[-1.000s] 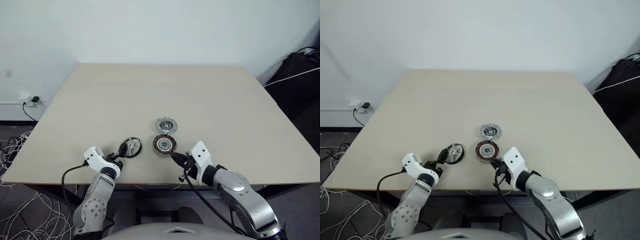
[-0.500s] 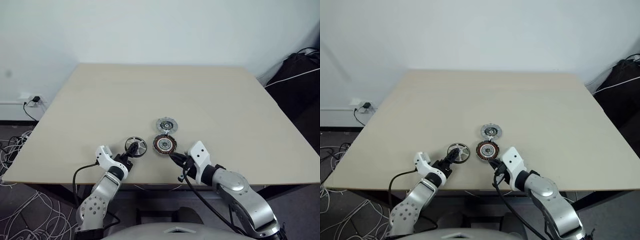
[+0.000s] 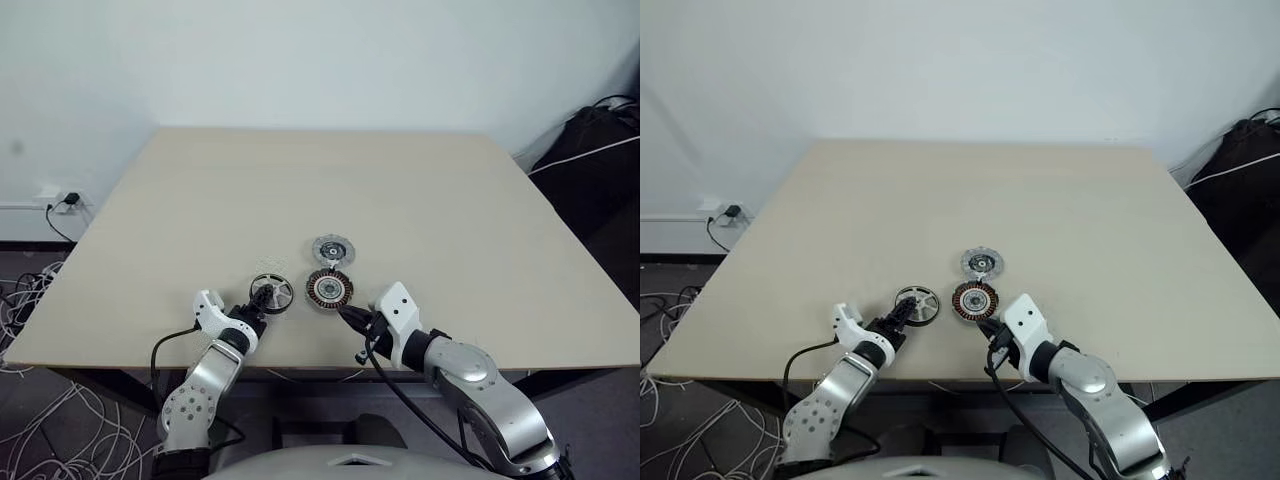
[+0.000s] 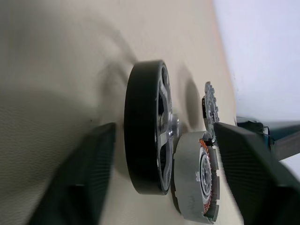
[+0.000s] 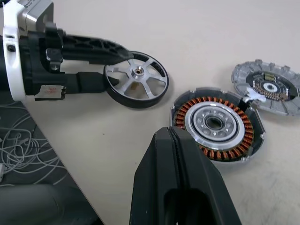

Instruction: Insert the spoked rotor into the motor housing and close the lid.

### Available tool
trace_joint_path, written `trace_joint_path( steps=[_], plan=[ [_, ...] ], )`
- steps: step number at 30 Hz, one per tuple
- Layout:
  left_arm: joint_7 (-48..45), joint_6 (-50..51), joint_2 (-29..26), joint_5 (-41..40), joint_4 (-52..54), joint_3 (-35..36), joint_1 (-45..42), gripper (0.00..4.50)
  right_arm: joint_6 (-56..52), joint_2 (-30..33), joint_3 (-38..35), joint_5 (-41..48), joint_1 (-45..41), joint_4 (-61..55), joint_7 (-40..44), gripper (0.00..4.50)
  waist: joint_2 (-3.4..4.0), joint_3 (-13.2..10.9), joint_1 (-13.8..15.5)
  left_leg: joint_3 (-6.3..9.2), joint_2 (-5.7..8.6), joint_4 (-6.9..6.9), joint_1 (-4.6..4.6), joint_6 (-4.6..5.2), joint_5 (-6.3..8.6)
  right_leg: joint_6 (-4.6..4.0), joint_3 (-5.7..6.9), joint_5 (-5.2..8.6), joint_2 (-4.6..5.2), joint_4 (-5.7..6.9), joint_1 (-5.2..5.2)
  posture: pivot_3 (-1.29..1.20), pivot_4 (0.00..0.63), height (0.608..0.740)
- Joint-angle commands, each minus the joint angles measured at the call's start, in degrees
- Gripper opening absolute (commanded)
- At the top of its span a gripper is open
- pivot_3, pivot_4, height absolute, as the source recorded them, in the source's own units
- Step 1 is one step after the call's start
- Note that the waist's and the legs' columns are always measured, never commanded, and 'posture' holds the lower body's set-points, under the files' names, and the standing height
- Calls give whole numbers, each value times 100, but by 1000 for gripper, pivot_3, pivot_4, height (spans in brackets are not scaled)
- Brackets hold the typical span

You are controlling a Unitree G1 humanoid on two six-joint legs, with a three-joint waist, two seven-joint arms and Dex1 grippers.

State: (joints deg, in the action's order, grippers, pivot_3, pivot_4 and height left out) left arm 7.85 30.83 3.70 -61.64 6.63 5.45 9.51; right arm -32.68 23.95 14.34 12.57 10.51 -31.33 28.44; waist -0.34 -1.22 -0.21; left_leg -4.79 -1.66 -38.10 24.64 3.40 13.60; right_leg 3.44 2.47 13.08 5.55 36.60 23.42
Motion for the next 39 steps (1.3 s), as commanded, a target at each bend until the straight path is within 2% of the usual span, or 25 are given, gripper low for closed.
trace_joint_path(
  steps=[1, 5, 6, 15, 20, 28, 39],
  plan=[
    [-4, -59, 593, -139, -47, 35, -153, 1911, 36, -11, -36, 20, -47, -203, -35, 0, -1, 0, 0, 1, 0, 0, 0, 0, 0, 0, 0, 0, -1, 0, 0, 0, 0, 740],
    [-68, -75, 546, -223, -68, 40, -158, 630, 24, -3, -52, 22, -20, -224, -47, 0, -4, 18, 2, 1, -1, -2, -3, 0, 0, 0, 1, 0, -1, 1, -4, 0, 0, 740],
    [-109, -94, 530, -264, -36, 50, -143, 442, 22, 0, -58, 22, -14, -228, -50, 0, -1, 21, -2, 0, -1, -2, -8, 0, 0, 1, 0, 0, 0, 1, -7, 0, 0, 740],
    [-1083, -389, 562, -1061, 672, 281, 135, 437, 23, -24, -103, 74, 49, -248, -98, 0, -10, 17, -30, 0, -4, -1, -4, -1, 0, -2, -1, -2, 1, 2, -2, 0, 0, 740],
    [-1645, -155, 510, -1458, 577, 7, -16, 437, 21, -25, -92, 85, 36, -233, -101, 0, -11, 17, -23, -1, -1, -1, -1, 0, 0, -1, -1, -1, 4, -2, -2, 0, 0, 740],
    [-1956, 0, 456, -851, -470, -527, -657, 437, 34, 8, -126, 59, 126, -323, -148, 0, -12, 16, -27, 0, 0, -4, -4, 0, 0, 8, 0, 4, -4, 2, -5, 0, 0, 740],
    [-2211, 397, 606, -571, -1316, -662, -1212, 437, 29, 4, -161, 56, 302, -448, -268, 0, -12, 16, -28, 2, 0, -5, -3, 1, -1, 4, -1, 1, -4, 1, -4, 0, 0, 740]
  ],
)
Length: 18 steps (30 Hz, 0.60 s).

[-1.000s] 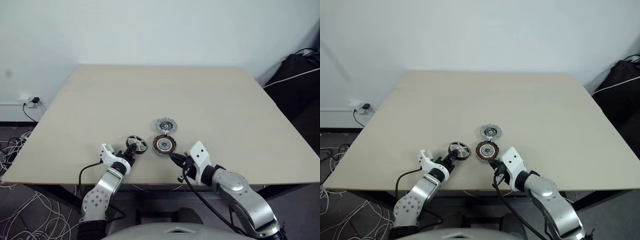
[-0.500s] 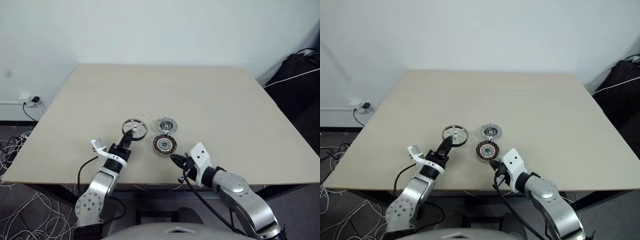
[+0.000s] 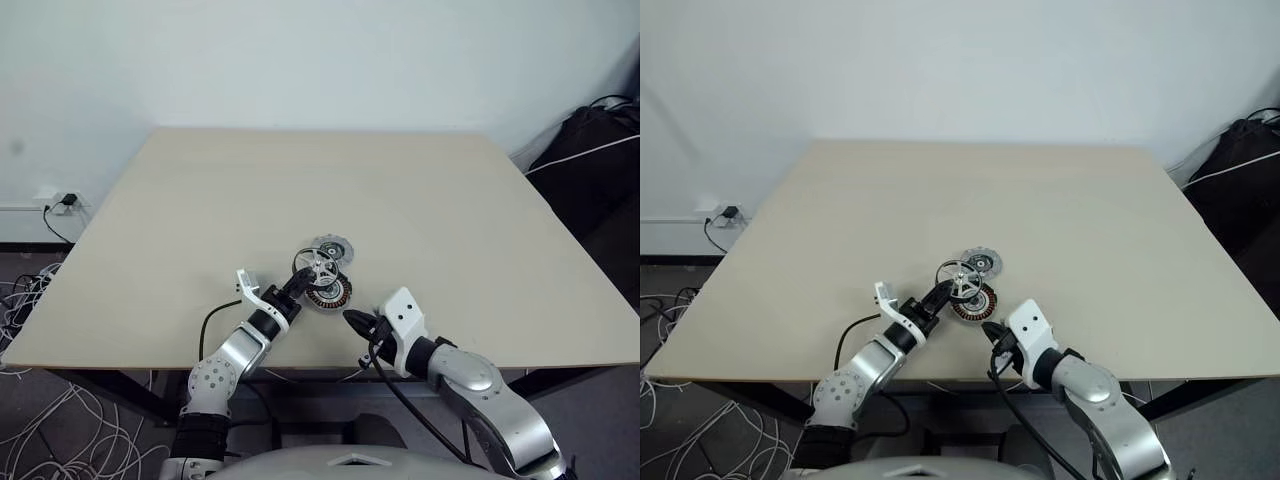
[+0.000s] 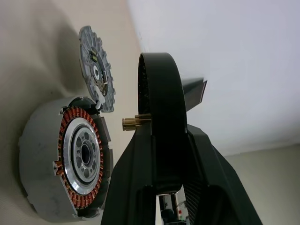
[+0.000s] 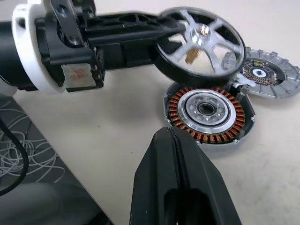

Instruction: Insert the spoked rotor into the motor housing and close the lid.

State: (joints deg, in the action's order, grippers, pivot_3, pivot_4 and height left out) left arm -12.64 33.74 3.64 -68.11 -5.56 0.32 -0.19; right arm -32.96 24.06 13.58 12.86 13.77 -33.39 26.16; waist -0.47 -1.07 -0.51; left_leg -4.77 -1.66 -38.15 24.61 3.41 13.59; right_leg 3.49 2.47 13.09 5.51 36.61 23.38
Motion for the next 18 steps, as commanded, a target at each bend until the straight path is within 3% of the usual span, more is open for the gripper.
trace_joint_path(
  steps=[1, 18],
  plan=[
    [-201, 135, 625, 113, -171, -160, -273, 437, 58, -11, -82, 23, -17, -248, -45, 0, 0, 0, 1, 0, 0, -1, 0, 0, 0, 0, 0, 0, 0, 0, 0, 0, 0, 740],
    [-539, 133, 834, 580, -931, -110, -738, 437, 85, -107, -92, 22, 53, -156, -101, 0, 0, 0, 3, 2, 0, 0, 2, 0, 0, -3, 0, -3, 1, -1, 1, 0, 0, 740]
  ],
)
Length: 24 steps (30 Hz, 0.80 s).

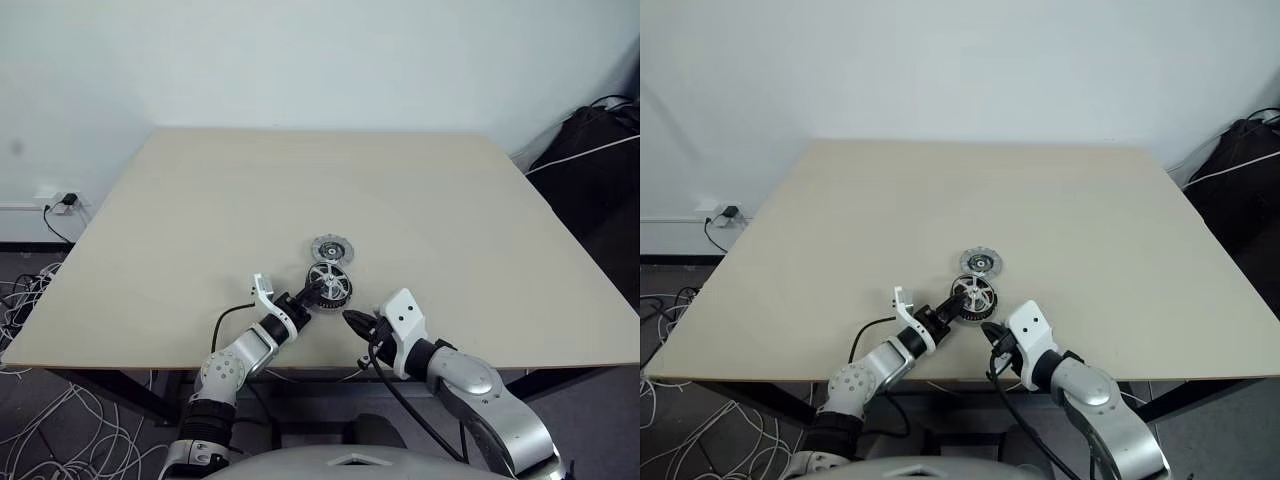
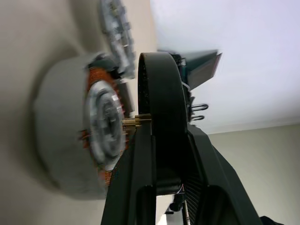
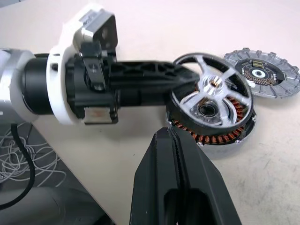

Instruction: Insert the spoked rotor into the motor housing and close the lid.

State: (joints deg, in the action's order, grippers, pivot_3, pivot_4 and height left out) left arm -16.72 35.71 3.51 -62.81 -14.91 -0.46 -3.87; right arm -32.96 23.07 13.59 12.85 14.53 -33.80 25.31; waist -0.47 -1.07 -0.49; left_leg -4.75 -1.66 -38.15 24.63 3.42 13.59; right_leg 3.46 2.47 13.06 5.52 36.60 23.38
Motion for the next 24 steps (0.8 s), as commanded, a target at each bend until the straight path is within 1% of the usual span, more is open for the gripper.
trace_joint_path(
  steps=[1, 11, 13, 14, 19, 24],
  plan=[
    [-120, -68, 859, 77, -32, -35, -388, 437, 88, -6, -96, 20, -17, -113, -23, 0, -1, 0, 6, 0, 0, 0, 0, 0, 0, 0, 0, 0, 0, 0, 0, 0, 0, 740],
    [-166, 6, 904, 227, -309, -36, -503, 437, 89, 12, -120, 2, 56, -168, -76, 0, -2, -1, -1, 2, 0, -1, 3, 0, 0, -1, 0, -3, 0, -1, 2, 0, 0, 740],
    [-167, 42, 885, 217, -307, -33, -495, 1139, 81, 14, -124, 2, 49, -170, -86, 0, -2, -1, -1, 2, 1, -1, 2, 0, 0, -2, 0, -4, 0, -1, 1, 0, 0, 740],
    [-162, 58, 876, 211, -285, -32, -482, 1355, 79, 15, -121, 1, 52, -175, -89, 0, -1, 0, -1, 2, 0, -2, 2, 0, 0, -1, 0, -4, 0, 0, 1, 0, 0, 740],
    [-222, 18, 785, 171, 146, -29, -335, 2917, 68, 16, -103, 1, 32, -174, -82, 0, 0, 1, 0, 3, 0, -3, -3, 0, 0, 8, 0, -3, 1, 1, -3, 0, 0, 740],
    [-227, -79, 716, 116, 686, 19, -117, 2917, 60, 20, -101, 9, -13, -146, -57, 0, 1, 0, -12, 3, -2, -3, -1, 0, 0, 6, -2, -6, 1, 0, 1, 0, 0, 740]
  ],
)
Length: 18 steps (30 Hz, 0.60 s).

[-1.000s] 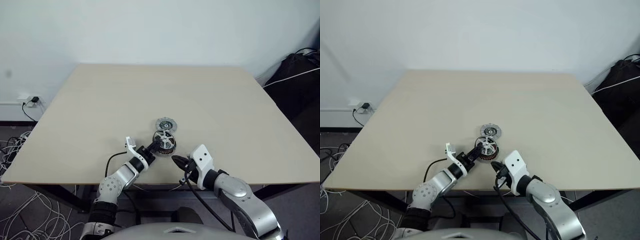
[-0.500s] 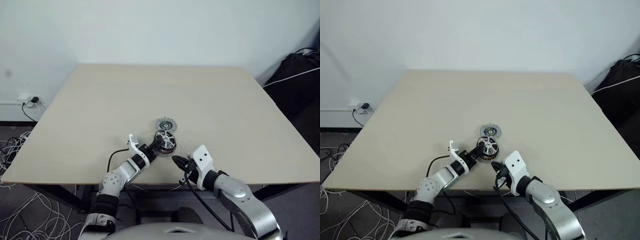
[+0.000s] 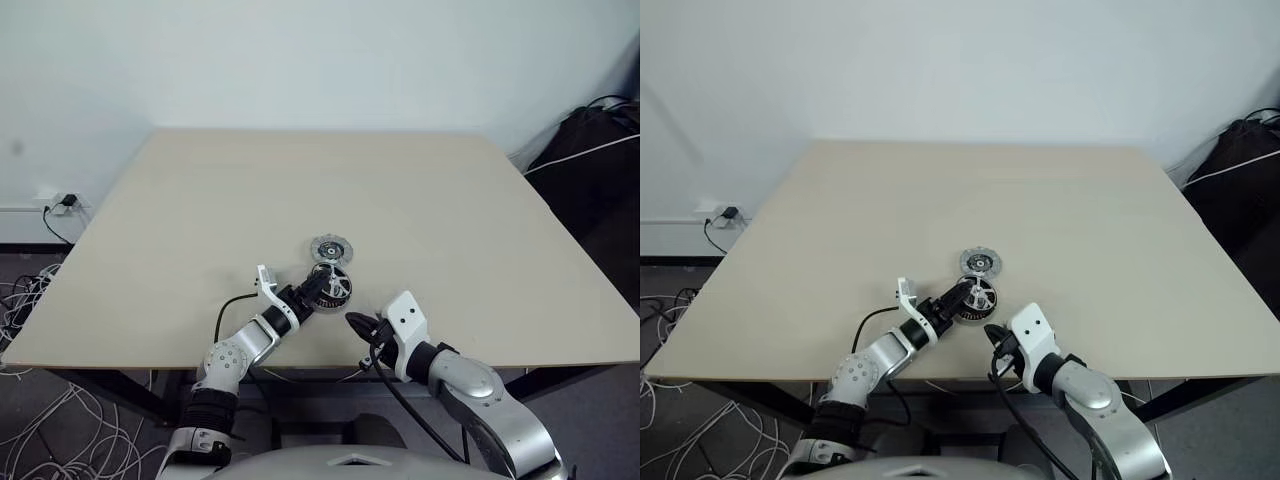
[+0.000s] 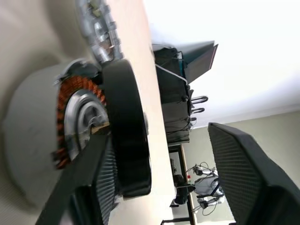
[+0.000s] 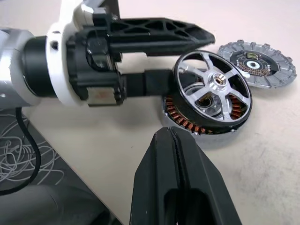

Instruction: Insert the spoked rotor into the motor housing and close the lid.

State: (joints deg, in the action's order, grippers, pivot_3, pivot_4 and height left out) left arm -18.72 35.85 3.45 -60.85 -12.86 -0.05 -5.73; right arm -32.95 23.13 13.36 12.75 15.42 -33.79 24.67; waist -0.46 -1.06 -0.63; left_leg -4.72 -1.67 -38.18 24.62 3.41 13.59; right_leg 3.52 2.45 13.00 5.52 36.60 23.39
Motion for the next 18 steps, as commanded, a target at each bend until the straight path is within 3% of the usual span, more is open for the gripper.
trace_joint_path(
  steps=[1, 18],
  plan=[
    [-14, -97, 719, -85, 575, -16, 113, 2917, 58, 13, -75, 19, -114, -139, 12, 0, 0, 0, 5, 0, 0, 0, 1, 0, 0, -11, 0, -7, 0, -1, 0, 0, 0, 740],
    [731, 315, 263, 434, 1188, -161, 482, 2917, 63, 7, -35, 13, -220, -62, 68, 0, -1, -1, 17, 0, 2, 1, 5, 1, 1, -10, 1, -7, -1, -11, -1, 0, 0, 740]
  ],
)
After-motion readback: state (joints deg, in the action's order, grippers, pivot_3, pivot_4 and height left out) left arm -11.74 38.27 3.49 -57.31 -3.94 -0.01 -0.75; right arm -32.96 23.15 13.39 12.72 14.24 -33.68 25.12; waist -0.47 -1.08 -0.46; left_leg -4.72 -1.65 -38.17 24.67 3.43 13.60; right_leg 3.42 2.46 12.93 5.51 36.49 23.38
